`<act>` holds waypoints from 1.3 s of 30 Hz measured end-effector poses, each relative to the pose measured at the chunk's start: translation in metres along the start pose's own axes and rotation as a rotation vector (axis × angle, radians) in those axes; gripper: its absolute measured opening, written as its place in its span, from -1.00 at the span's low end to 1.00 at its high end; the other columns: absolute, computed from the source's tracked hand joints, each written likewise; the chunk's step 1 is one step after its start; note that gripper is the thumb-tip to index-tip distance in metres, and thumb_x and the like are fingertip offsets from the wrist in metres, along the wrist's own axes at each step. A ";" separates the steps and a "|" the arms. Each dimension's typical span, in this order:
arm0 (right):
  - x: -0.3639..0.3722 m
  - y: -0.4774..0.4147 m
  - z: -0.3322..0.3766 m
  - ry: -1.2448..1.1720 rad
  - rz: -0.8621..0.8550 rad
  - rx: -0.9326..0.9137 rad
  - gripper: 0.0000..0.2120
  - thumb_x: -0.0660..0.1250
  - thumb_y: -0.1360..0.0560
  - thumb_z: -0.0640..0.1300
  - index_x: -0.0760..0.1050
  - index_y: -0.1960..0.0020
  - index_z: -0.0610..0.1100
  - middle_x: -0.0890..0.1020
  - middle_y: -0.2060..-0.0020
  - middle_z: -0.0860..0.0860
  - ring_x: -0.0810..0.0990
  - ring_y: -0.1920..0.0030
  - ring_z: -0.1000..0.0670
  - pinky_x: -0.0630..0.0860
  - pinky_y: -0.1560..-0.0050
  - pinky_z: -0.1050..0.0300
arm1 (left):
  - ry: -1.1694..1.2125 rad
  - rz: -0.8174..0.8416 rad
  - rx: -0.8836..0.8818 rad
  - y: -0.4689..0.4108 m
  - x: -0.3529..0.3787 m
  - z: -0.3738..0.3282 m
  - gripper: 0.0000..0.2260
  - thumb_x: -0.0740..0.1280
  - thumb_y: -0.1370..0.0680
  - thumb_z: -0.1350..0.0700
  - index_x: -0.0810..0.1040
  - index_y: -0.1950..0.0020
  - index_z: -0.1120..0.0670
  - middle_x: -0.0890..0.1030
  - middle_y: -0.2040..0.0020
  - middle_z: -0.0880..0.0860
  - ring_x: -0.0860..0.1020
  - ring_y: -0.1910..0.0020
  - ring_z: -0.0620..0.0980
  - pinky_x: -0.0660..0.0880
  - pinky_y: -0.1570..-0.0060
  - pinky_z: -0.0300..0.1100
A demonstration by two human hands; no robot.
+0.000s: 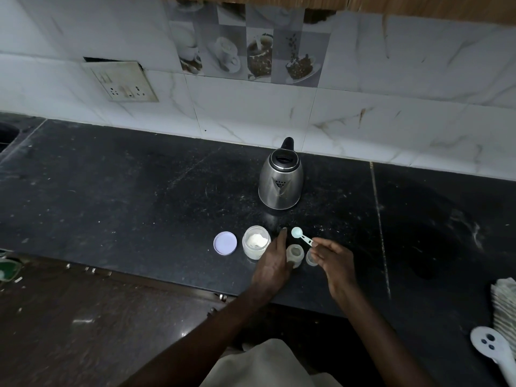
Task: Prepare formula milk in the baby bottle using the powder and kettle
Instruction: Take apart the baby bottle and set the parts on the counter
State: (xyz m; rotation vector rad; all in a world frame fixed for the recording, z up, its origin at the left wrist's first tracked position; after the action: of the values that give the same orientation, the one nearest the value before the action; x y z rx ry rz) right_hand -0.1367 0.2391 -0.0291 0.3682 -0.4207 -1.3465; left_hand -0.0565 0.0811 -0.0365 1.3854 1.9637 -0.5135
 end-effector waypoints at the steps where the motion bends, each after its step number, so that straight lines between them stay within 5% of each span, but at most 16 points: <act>1: 0.006 -0.002 0.002 0.000 0.010 0.002 -0.85 0.44 -0.56 -0.33 0.68 -0.12 -0.25 0.76 0.08 -0.18 0.75 0.04 -0.06 0.65 0.05 0.18 | 0.023 -0.047 0.013 0.005 -0.006 0.000 -0.26 0.42 -0.51 0.26 0.18 -0.63 0.14 0.47 -0.48 0.15 0.46 -0.43 0.11 0.50 -0.33 0.02; 4: 0.037 -0.010 0.011 0.110 0.071 -0.045 -0.86 0.41 -0.56 -0.34 0.69 -0.09 -0.24 0.75 0.13 -0.16 0.74 0.12 -0.05 0.62 0.17 0.25 | 0.053 -0.197 0.029 0.025 -0.025 0.000 -0.56 0.30 -0.57 0.24 0.36 -0.45 0.10 0.52 -0.27 0.06 0.55 -0.21 0.12 0.58 -0.05 0.09; 7: 0.080 -0.016 0.023 0.394 0.147 -0.212 -0.84 0.42 -0.51 -0.38 0.72 0.01 -0.19 0.75 0.23 -0.08 0.72 0.23 -0.01 0.62 0.14 0.11 | -0.021 -0.255 0.033 0.039 -0.033 0.004 -0.85 0.18 -0.65 0.10 0.39 -0.22 0.03 0.50 -0.06 0.03 0.56 0.06 0.19 0.51 0.25 0.13; 11: 0.139 -0.009 0.033 0.931 0.199 -0.602 -0.82 0.42 -0.44 -0.30 0.73 0.05 -0.10 0.75 0.13 0.01 0.71 0.11 0.00 0.60 0.03 0.07 | -0.035 -0.212 0.065 0.046 -0.027 0.017 -0.88 0.22 -0.61 0.11 0.43 -0.13 0.05 0.56 0.01 0.08 0.59 0.14 0.21 0.50 0.28 0.10; 18: 0.195 -0.014 0.002 1.476 0.321 -0.666 -0.73 0.27 -0.60 -0.21 0.65 -0.22 -0.05 0.70 -0.11 -0.08 0.68 -0.13 -0.18 0.58 -0.02 0.00 | -0.152 -0.185 0.161 0.059 -0.028 0.027 -0.82 0.36 -0.52 0.17 0.51 -0.11 0.04 0.58 -0.05 0.01 0.60 0.19 0.10 0.49 0.30 -0.03; 24: 0.194 -0.006 0.001 1.534 0.295 -0.758 -0.78 0.24 -0.61 -0.15 0.67 -0.09 -0.05 0.70 -0.02 -0.06 0.70 -0.03 -0.17 0.59 0.08 0.00 | -0.189 -0.229 0.230 0.060 -0.041 0.032 -0.92 0.34 -0.52 0.16 0.54 -0.01 0.07 0.53 0.00 -0.01 0.55 0.15 0.03 0.49 0.28 -0.06; 30: 0.152 -0.015 0.054 1.179 0.106 -0.807 -0.79 0.30 -0.59 -0.07 0.51 0.21 -0.09 0.61 0.24 -0.02 0.60 0.22 -0.12 0.45 0.28 0.02 | -0.135 -0.362 0.284 0.025 -0.080 0.008 -0.89 0.30 -0.54 0.23 0.57 -0.04 0.13 0.56 -0.05 0.07 0.57 0.08 0.12 0.50 0.20 -0.01; 33: 0.127 -0.034 0.089 0.934 -0.003 -0.769 -0.85 0.33 -0.53 -0.12 0.61 0.19 -0.08 0.67 0.26 0.01 0.64 0.25 -0.04 0.52 0.25 0.06 | -0.092 -0.388 0.238 -0.019 -0.107 -0.006 -0.92 0.29 -0.62 0.16 0.52 -0.08 0.12 0.49 -0.07 0.08 0.55 0.07 0.12 0.52 0.20 0.08; 39: 0.119 -0.104 0.137 0.799 -0.016 -0.512 -0.85 0.39 -0.55 -0.09 0.73 0.05 -0.10 0.75 0.12 0.00 0.70 0.07 -0.01 0.48 0.09 0.18 | -0.004 -0.272 -0.016 -0.128 -0.130 -0.001 -0.51 0.29 -0.65 -0.20 0.35 -0.43 0.08 0.39 -0.36 0.09 0.51 -0.24 0.11 0.58 -0.05 0.11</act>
State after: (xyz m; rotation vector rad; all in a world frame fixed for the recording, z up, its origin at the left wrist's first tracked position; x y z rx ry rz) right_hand -0.2726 0.1005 0.0494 0.4420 0.5822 -1.1596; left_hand -0.1483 -0.0512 0.0496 1.1112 2.1610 -0.6217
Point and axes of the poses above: each hand's wrist, its own y-axis away from the middle knuckle, its own x-axis out of the palm, z = x × y, the point moved 10 cm from there along -y, towards the middle knuckle
